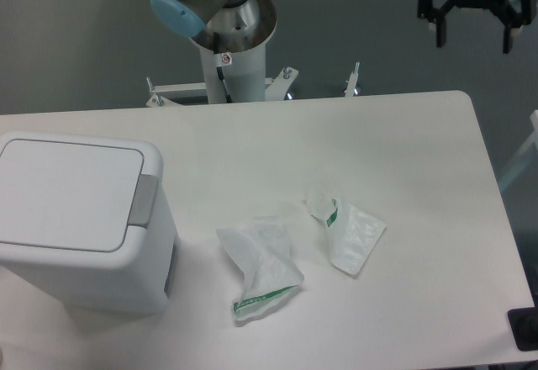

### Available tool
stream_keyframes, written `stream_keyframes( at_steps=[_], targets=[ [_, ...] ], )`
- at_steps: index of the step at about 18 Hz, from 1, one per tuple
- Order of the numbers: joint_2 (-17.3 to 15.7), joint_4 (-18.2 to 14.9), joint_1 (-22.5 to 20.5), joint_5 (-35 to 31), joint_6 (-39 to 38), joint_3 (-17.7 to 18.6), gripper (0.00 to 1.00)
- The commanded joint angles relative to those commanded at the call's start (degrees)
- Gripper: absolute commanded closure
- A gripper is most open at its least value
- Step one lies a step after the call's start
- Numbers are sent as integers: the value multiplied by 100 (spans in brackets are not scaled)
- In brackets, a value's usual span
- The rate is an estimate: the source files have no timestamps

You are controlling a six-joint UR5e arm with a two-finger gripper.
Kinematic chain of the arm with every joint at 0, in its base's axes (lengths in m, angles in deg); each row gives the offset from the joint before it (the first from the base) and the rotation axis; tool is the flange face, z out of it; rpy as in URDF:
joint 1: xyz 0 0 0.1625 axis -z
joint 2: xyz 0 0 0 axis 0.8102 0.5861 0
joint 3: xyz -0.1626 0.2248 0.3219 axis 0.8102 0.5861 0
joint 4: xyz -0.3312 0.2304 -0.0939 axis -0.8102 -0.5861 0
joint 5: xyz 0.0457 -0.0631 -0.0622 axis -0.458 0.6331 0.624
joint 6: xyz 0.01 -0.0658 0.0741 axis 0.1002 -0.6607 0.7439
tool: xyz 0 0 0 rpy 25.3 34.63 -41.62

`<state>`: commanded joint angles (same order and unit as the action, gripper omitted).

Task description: Open the trash can

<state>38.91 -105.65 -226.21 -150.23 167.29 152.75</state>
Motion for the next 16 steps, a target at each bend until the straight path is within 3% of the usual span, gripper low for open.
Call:
stream_keyframes(
  at_steps=[6,11,13,16],
  targets=[
    [-18,0,280,131,-157,52,0],
    [9,245,912,184,-2658,97,0],
    [53,456,1290,185,-3415,97,0],
    [88,518,1668,185,-4549,88,0]
  ],
)
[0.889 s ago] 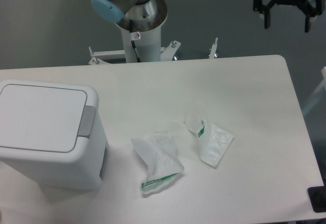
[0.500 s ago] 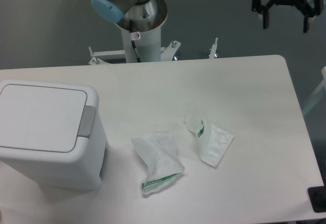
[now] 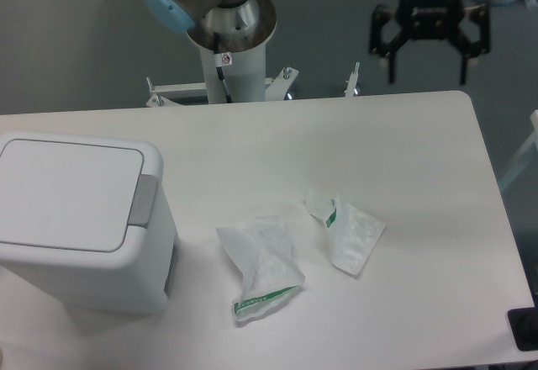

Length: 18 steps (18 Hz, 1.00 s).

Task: Open the trash can
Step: 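Move the open gripper toward the white trash can's grey lid tab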

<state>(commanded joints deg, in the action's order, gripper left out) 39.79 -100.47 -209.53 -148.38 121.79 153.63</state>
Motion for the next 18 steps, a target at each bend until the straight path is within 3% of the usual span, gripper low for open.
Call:
stream_keyframes(
  at_steps=[6,14,16,18],
  targets=[
    [88,0,642,394,-1996,-18,0],
    [237,18,1143,1388,-3167,9,0],
    [316,157,1266,1450,-3360,9,0],
    [544,500,1582,1450,-3563,17,0]
  ],
)
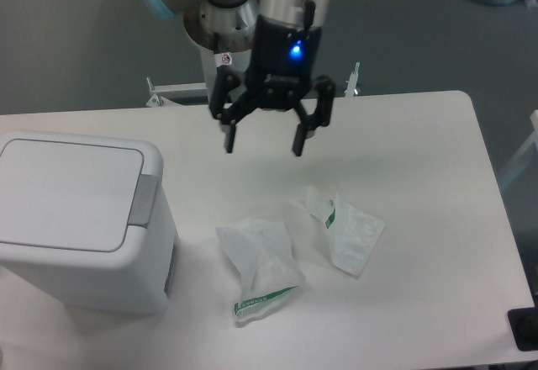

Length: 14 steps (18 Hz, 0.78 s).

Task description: Open the trash can

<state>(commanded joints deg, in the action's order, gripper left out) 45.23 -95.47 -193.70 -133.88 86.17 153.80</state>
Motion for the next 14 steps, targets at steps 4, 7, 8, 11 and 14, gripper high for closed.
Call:
stream_keyframes(
  at_steps=[4,7,8,11,14],
  targets=[
    [352,440,405,-26,-9,-17,0],
    [396,458,458,-26,26,-18,0],
    [405,467,458,-26,43,-18,0],
    [449,511,485,-26,70,-9,0],
    [484,520,502,-26,70,0,0]
  ],
)
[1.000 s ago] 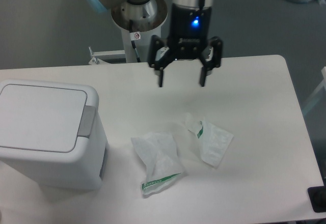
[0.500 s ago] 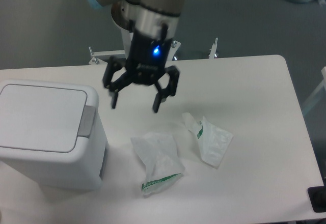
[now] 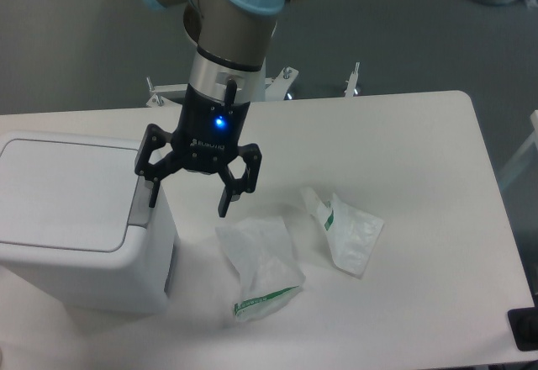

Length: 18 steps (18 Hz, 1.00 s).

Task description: Open the trash can

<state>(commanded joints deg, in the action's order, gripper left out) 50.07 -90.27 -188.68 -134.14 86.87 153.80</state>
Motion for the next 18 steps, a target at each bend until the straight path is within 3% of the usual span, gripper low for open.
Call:
stream_keyframes(
  at_steps=[18],
  targets=[
    [26,9,70,-26,44,79,0]
  ],
)
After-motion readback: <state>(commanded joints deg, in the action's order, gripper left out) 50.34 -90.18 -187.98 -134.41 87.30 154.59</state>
